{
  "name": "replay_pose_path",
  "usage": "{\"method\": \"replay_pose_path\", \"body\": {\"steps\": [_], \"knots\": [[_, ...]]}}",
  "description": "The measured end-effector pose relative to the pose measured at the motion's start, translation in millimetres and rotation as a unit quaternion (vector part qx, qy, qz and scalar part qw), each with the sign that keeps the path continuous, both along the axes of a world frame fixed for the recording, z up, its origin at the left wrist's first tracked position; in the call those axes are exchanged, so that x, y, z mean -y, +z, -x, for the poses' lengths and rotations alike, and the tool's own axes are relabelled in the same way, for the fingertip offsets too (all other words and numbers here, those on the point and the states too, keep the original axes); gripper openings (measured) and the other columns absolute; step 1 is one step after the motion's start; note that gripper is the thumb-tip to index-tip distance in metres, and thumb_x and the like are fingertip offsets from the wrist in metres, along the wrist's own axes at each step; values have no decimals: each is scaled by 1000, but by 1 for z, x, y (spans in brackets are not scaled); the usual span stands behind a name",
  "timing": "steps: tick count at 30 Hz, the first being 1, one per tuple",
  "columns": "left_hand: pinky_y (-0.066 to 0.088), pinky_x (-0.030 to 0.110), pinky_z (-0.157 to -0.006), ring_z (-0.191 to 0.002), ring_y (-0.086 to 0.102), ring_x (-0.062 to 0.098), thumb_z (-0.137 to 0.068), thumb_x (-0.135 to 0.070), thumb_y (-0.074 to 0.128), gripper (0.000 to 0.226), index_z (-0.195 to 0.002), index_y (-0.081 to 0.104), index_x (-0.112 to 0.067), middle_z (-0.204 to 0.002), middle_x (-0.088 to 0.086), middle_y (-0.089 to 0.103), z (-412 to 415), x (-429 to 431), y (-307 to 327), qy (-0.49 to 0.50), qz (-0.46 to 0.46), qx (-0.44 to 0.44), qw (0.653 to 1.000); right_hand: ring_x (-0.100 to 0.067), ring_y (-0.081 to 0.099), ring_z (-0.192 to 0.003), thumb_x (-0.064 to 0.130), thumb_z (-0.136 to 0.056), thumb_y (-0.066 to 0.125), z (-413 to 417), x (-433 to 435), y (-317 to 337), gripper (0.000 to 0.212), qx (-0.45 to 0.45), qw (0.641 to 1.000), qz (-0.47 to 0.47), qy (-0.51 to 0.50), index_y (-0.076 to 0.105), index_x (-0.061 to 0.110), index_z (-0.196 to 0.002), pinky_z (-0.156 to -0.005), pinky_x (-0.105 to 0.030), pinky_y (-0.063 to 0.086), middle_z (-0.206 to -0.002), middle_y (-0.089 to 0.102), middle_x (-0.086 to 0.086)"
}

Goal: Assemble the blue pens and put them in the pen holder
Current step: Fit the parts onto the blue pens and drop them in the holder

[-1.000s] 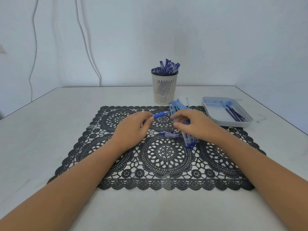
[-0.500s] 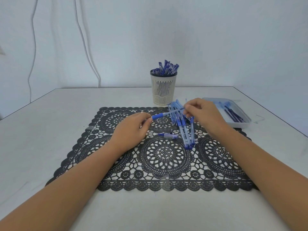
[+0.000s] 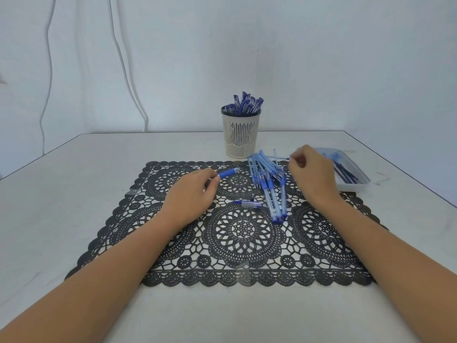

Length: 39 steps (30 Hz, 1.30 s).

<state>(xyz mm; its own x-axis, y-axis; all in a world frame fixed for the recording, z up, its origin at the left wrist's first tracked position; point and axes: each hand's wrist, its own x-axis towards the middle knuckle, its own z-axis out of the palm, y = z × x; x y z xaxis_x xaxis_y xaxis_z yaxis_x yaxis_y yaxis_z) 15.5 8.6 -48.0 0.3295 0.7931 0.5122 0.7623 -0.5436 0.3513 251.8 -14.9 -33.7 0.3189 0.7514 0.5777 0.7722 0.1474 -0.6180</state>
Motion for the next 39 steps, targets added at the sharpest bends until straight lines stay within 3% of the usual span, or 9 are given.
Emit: {"method": "replay_pose_path", "body": {"steps": [2,7,13,16,20,26,30,33,39], "knots": [[40,25,-58,-68,51,9,-95,-30,43,24,-106,61,-17,-78,-8,56,0,1,1,-1,2,-1,1000,-17,58,-84,17,-90,53,3,-4,-7,12,91,995,33,5,62,14,-96,-82,-36,46,-86,63,2],[43,27,-60,-67,51,8,-95,-31,44,24,-106,61,-18,-78,-7,58,0,2,1,-1,3,-4,1000,-21,49,-109,33,-93,48,5,-8,-11,24,211,971,112,19,63,23,-109,-85,-37,32,-113,61,3],[38,22,-56,-66,49,5,-95,-30,44,23,-105,61,-18,-79,-8,57,0,1,1,-4,7,-2,1000,-21,53,-102,33,-92,47,-15,-8,0,26,137,988,78,-8,66,21,-105,-89,-41,37,-106,64,1],[35,22,-54,-64,47,4,-95,-30,44,23,-105,61,-18,-76,-10,55,-1,1,1,-5,6,-1,1000,-26,54,-100,28,-93,41,-40,-6,6,28,141,971,152,-116,66,17,-97,-92,-43,38,-104,65,-5],[33,21,-53,-64,48,3,-95,-30,44,23,-106,60,-18,-76,-11,54,-1,0,0,-6,9,-1,1000,-31,41,-116,22,-93,36,-59,-2,8,26,142,919,299,-216,56,11,-107,-96,-41,28,-116,55,-14],[38,22,-56,-66,50,6,-95,-30,44,23,-105,60,-18,-79,-7,58,0,1,0,-8,10,-4,1000,-32,42,-117,17,-91,39,-62,-4,9,21,93,911,326,-234,53,11,-106,-99,-40,27,-119,54,-14],[36,21,-55,-66,49,5,-95,-30,44,23,-106,60,-18,-79,-7,58,0,0,0,-6,10,-5,1000,-31,49,-107,16,-88,43,-65,-7,6,6,87,912,328,-231,48,13,-88,-94,-40,28,-100,55,-10],[37,22,-56,-67,50,6,-95,-31,44,23,-106,60,-18,-80,-7,58,0,0,-1,-4,12,-6,1000,-27,50,-88,17,-85,48,-67,-11,2,12,87,915,328,-220,47,16,-73,-90,-40,27,-84,55,-4],[37,23,-55,-66,49,3,-95,-31,44,23,-105,60,-19,-78,-9,57,0,-1,-1,-6,12,-8,1000,-22,48,-76,15,-81,51,-70,-15,2,13,93,911,335,-222,47,17,-69,-82,-39,22,-72,55,-1]]}}
